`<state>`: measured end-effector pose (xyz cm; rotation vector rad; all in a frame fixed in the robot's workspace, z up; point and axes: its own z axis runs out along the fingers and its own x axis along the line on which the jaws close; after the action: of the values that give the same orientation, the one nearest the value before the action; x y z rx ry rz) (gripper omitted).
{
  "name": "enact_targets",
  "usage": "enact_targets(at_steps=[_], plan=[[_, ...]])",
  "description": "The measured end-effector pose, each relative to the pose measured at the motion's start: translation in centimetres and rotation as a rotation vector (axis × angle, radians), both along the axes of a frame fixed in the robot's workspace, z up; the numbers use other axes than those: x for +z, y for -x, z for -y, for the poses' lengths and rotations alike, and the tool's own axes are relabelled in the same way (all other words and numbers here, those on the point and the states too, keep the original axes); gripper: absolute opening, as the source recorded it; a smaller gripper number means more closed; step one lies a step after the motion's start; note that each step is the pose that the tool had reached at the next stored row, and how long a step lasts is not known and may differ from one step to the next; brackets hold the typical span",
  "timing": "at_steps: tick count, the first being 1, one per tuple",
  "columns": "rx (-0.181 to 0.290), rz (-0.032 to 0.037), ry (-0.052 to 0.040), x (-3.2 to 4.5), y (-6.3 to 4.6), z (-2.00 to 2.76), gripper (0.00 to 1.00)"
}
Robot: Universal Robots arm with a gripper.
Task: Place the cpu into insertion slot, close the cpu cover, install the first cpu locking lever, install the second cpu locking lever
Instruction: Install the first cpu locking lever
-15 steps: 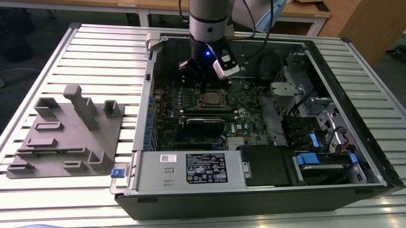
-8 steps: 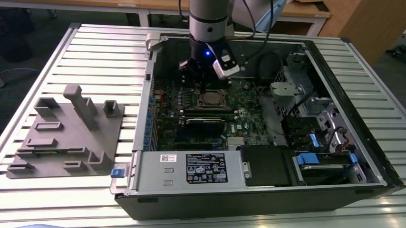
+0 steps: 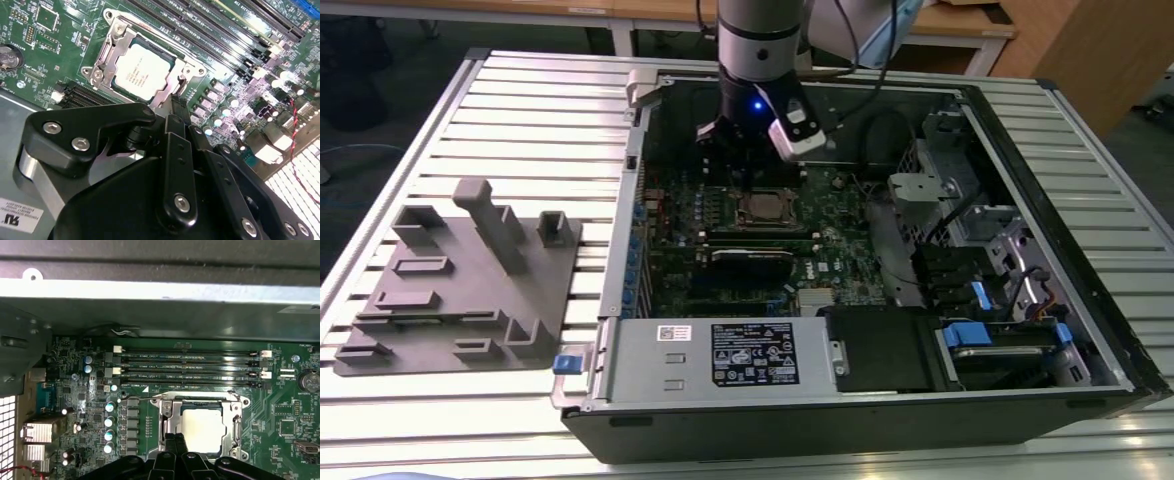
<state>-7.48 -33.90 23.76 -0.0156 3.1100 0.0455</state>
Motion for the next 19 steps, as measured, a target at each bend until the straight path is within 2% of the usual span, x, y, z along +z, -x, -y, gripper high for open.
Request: enact_targets(at_steps=[8,19], plan=[[0.000,0.0000,0.0000,0.86,0.00,0.00,0.11],[0.000,-0.0001,0.0000,0.93,0.20,0.00,0.11]])
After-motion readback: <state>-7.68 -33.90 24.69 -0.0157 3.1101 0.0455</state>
